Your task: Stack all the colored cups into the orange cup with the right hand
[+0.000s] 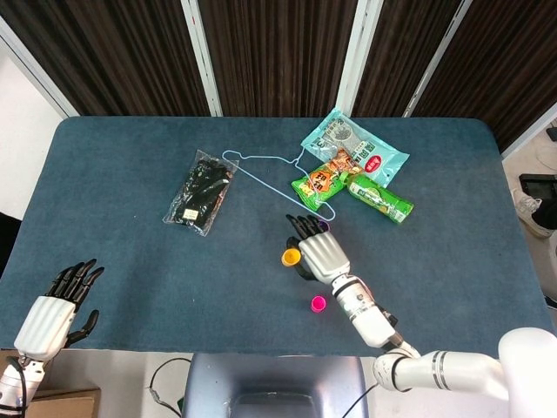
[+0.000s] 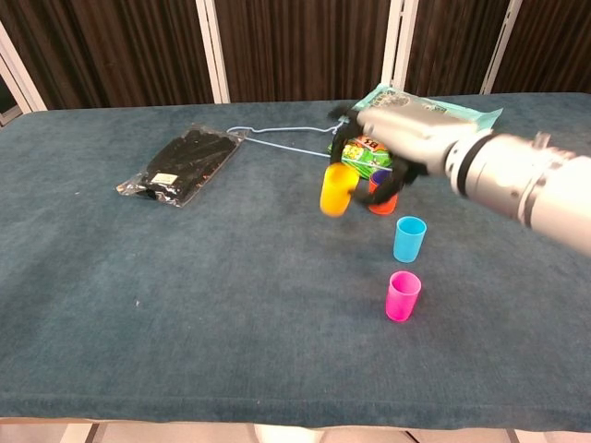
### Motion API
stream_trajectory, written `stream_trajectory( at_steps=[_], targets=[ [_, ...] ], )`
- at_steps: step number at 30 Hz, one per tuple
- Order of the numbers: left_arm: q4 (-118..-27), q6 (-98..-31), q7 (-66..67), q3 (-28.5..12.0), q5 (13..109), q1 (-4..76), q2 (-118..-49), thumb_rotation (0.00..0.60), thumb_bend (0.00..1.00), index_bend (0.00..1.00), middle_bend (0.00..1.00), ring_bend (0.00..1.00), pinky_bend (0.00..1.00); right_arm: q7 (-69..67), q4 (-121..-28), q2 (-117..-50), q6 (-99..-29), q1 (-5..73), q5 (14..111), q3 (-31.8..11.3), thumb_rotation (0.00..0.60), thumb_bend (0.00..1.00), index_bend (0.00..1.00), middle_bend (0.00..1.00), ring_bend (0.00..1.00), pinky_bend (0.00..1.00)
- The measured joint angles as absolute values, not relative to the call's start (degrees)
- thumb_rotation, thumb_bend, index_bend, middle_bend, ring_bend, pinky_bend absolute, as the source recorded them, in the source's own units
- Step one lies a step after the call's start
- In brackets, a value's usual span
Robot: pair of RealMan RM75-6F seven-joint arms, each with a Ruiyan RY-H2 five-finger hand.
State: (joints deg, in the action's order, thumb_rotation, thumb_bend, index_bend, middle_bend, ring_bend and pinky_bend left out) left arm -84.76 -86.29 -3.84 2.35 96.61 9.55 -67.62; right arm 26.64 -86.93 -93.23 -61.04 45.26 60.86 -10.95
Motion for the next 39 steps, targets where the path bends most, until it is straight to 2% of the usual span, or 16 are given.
stream_trajectory(
  at_steps=[4, 9, 21, 22, 25, 27, 29, 33, 39],
  targets=[
    [-84.74, -85.95, -3.63, 2.33, 96.46, 9.64, -67.73, 0.600, 0.46, 0.00, 0.00, 0.00, 0.11, 26.22, -82.69, -93.57, -63.79, 45.03, 60.67, -13.62, 0.600, 0.50, 0.59, 0.04, 0.00, 0.00],
    [-84.76, -85.65, -3.36, 2.31, 96.33, 9.75, -67.85, 0.600, 0.46, 0.00, 0.00, 0.00, 0.11, 27.26, -76.26, -94.41, -62.52, 45.33, 57.09, -15.43, 0.600, 0.50, 0.59, 0.04, 0.00, 0.00],
    [-84.75, -85.41, -3.38, 2.20, 96.01, 9.80, -67.83, 0.600, 0.46, 0.00, 0.00, 0.00, 0.11, 29.15, -72.32, -96.79, -59.19, 46.30, 55.32, -14.95, 0.600, 0.50, 0.58, 0.04, 0.00, 0.00],
    [-84.74, -85.42, -3.41, 2.21, 96.02, 9.80, -67.82, 0.600, 0.46, 0.00, 0.00, 0.01, 0.11, 29.36, -72.34, -96.79, -59.17, 46.27, 55.23, -14.89, 0.600, 0.50, 0.56, 0.04, 0.00, 0.00],
    [-84.73, -85.49, -3.47, 2.22, 96.08, 9.79, -67.81, 0.600, 0.46, 0.00, 0.00, 0.00, 0.11, 30.61, -72.86, -96.49, -58.68, 46.15, 54.02, -14.67, 0.600, 0.50, 0.42, 0.04, 0.00, 0.00],
    [-84.71, -85.54, -3.50, 2.23, 96.10, 9.77, -67.80, 0.600, 0.46, 0.00, 0.00, 0.00, 0.11, 31.86, -73.62, -95.86, -57.99, 46.08, 52.97, -14.37, 0.600, 0.50, 0.23, 0.01, 0.00, 0.00],
    [-84.71, -85.50, -3.47, 2.22, 96.11, 9.79, -67.83, 0.600, 0.46, 0.00, 0.00, 0.00, 0.11, 32.68, -74.95, -94.90, -57.26, 46.00, 51.92, -14.08, 0.600, 0.50, 0.12, 0.00, 0.00, 0.00],
    [-84.72, -85.40, -3.42, 2.21, 96.01, 9.81, -67.86, 0.600, 0.46, 0.00, 0.00, 0.01, 0.11, 32.13, -78.94, -92.53, -56.83, 45.34, 52.83, -13.27, 0.600, 0.50, 0.09, 0.00, 0.00, 0.00],
    [-84.76, -85.15, -3.14, 2.21, 95.91, 9.86, -67.95, 0.600, 0.46, 0.00, 0.00, 0.00, 0.11, 28.74, -88.98, -86.32, -57.83, 42.40, 61.81, -8.90, 0.600, 0.50, 0.15, 0.00, 0.00, 0.00]
  ],
)
